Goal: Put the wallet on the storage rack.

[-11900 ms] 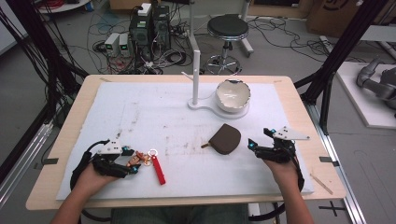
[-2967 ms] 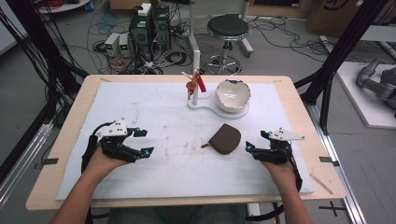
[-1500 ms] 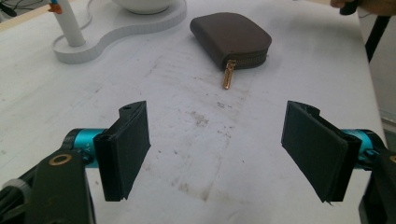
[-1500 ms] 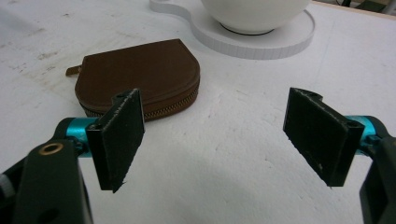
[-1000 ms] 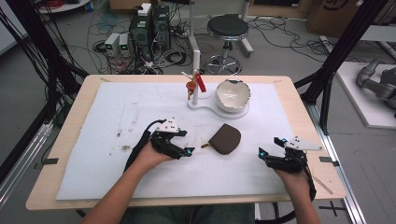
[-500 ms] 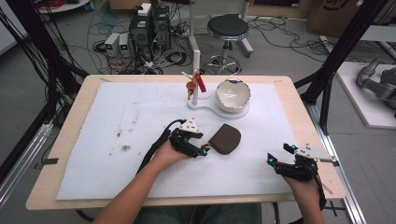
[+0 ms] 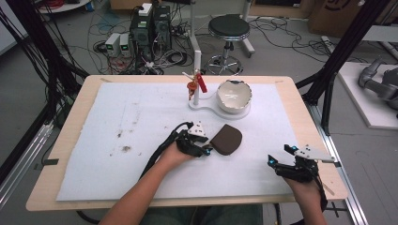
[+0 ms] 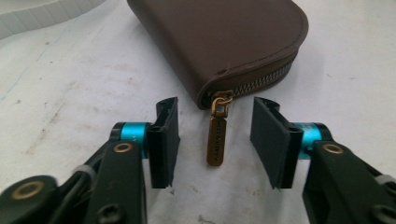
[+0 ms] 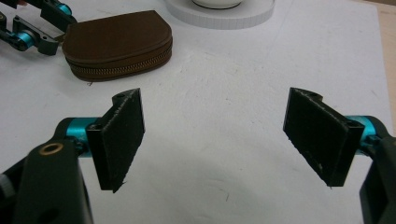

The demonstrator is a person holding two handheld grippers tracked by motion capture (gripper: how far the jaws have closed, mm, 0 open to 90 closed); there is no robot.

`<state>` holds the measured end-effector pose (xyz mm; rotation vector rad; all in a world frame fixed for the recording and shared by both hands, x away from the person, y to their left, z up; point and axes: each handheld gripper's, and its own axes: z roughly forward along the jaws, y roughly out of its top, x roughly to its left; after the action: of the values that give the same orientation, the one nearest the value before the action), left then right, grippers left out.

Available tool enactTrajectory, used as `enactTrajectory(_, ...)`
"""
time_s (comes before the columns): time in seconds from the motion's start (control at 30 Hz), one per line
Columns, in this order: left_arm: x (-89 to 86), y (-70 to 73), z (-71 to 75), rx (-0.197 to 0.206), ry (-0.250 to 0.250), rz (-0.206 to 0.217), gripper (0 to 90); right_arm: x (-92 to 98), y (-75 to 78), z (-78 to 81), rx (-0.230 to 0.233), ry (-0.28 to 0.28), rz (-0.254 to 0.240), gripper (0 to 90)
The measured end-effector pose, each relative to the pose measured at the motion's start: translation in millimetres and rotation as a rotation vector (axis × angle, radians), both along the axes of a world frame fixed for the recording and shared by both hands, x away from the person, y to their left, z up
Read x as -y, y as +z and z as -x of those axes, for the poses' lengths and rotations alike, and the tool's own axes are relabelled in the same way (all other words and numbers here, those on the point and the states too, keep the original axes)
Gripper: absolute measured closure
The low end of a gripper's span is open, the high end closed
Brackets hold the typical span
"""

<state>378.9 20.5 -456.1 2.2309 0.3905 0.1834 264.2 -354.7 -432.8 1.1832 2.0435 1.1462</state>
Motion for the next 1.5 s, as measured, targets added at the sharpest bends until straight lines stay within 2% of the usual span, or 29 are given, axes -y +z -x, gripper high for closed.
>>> enactTrajectory(0.37,1.6,-0.1,6.1,0.027,-0.021,-0.007,70.8,-1.3,-0.3,-1.0,0.002,0.007,0.003,20.8)
enactTrajectory(0.5,1.6,-0.2,6.8,0.031,-0.028,-0.006,73.5,-1.7,-0.1,-0.8,0.003,0.008,0.0,20.8)
enactTrajectory(0.57,1.3,-0.1,6.9,0.032,-0.024,-0.006,75.1,-1.8,-0.2,-0.8,0.005,0.01,0.002,20.8)
enactTrajectory(0.7,1.3,-0.5,8.8,0.046,-0.003,-0.008,84.4,-2.1,0.1,-0.5,0.005,0.009,-0.001,20.8)
enactTrajectory(0.87,1.8,-0.7,9.8,0.059,-0.011,-0.014,87.6,-2.8,-0.8,-1.5,0.003,0.013,0.002,20.8)
enactTrajectory(1.03,1.2,-0.4,8.8,0.053,-0.015,-0.014,88.2,-4.2,-0.6,-1.7,0.0,0.016,0.002,20.8)
enactTrajectory(1.2,-2.5,0.7,6.0,0.02,-0.019,0.026,88.4,-4.1,-0.8,-1.9,0.0,0.015,0.001,20.8)
enactTrajectory(1.3,-7.2,5.3,5.1,0.011,-0.023,0.072,88.4,-3.8,-1.2,-2.6,0.0,0.015,0.002,20.8)
enactTrajectory(1.43,-14.8,17.1,4.9,0.016,0.0,0.156,88.4,-3.8,-2.0,-3.6,-0.004,0.016,0.002,20.8)
enactTrajectory(1.5,-17.5,23.9,4.4,0.018,-0.011,0.186,88.4,-4.2,-2.5,-4.0,-0.005,0.015,0.002,20.8)
